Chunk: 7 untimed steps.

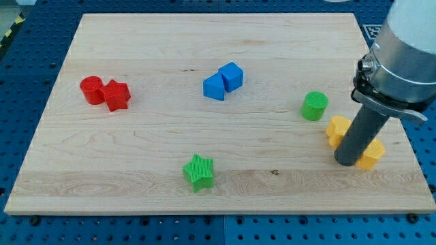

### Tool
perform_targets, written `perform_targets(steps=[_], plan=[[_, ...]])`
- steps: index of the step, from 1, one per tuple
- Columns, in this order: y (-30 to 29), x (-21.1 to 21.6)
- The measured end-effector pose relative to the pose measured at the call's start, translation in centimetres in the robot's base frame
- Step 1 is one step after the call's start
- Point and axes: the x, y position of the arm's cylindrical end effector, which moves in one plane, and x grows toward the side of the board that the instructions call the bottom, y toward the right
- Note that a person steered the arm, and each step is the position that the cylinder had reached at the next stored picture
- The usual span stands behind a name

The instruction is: Move the yellow hexagon to the upwards of the board

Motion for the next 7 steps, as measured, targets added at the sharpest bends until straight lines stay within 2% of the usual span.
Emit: perform_targets(steps=[1,3,7], plan=[[0.1,3.0],[5.0,1.5],[1.3,2.8]])
